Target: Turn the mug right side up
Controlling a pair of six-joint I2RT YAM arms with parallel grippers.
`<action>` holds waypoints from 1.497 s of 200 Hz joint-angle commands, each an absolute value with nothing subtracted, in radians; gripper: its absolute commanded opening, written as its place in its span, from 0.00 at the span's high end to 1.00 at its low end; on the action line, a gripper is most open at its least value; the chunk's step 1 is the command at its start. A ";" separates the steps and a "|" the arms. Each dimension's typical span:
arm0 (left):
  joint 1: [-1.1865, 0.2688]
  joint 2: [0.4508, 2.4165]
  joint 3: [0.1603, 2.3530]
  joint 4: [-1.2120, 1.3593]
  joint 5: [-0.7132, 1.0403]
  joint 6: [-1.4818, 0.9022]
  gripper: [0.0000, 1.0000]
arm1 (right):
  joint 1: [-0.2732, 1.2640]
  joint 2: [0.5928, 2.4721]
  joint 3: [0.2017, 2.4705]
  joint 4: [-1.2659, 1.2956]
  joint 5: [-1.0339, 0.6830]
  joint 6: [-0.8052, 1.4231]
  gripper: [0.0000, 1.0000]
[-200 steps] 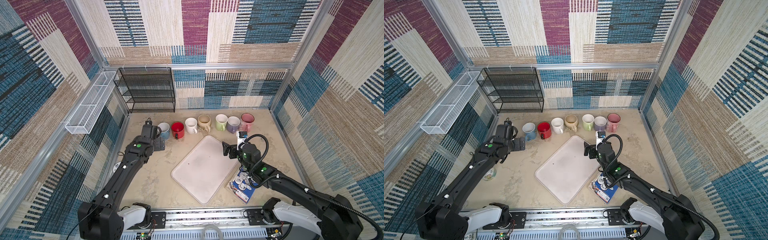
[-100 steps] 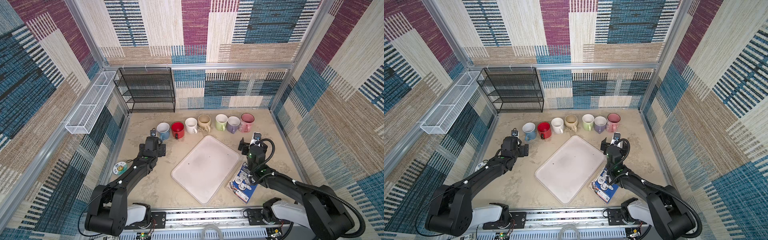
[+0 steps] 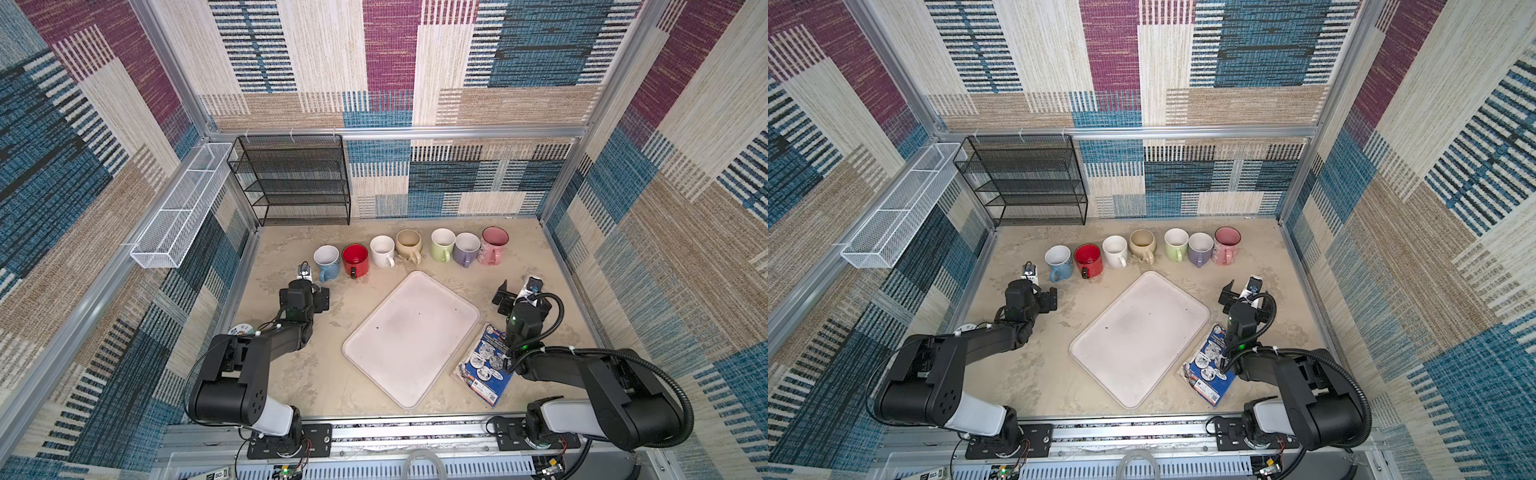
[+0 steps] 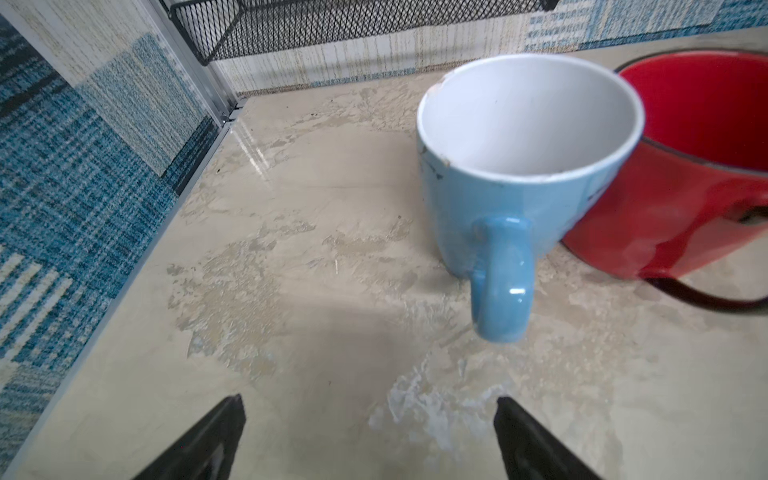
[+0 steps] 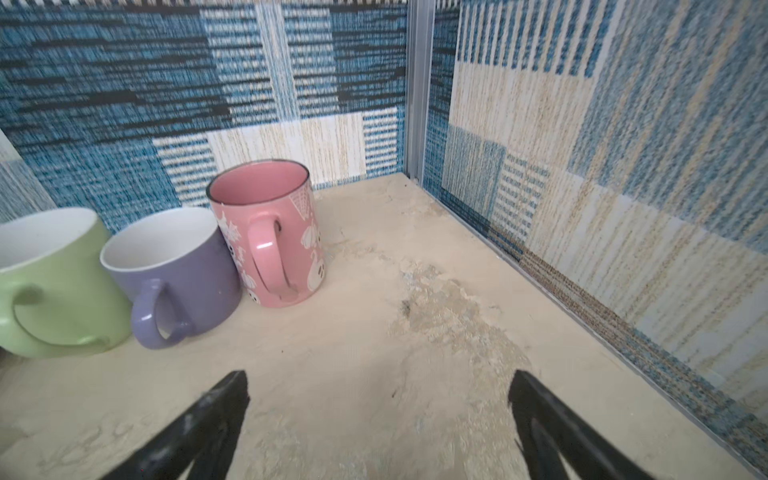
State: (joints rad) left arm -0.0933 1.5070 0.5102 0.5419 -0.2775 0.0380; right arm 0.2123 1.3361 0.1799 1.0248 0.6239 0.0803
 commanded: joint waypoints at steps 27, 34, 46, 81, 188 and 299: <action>-0.066 1.487 0.431 0.776 -0.216 0.046 0.01 | 0.154 1.385 0.001 1.560 0.535 -0.001 0.00; -0.066 1.484 0.410 0.809 -0.211 0.046 0.01 | 0.141 1.427 -0.005 1.610 0.530 0.012 0.00; -0.066 1.488 0.384 0.860 -0.204 0.048 0.01 | 0.137 1.457 0.000 1.642 0.492 -0.016 0.00; -0.073 1.522 0.350 0.941 -0.190 0.059 0.01 | 0.127 1.452 0.073 1.486 0.343 -0.051 0.00; 0.011 1.537 0.436 0.797 -0.069 0.005 0.01 | 0.000 1.531 0.197 1.302 0.106 0.011 0.00; 0.012 1.545 0.446 0.784 -0.063 0.003 0.01 | 0.003 1.532 0.195 1.310 0.104 0.009 0.00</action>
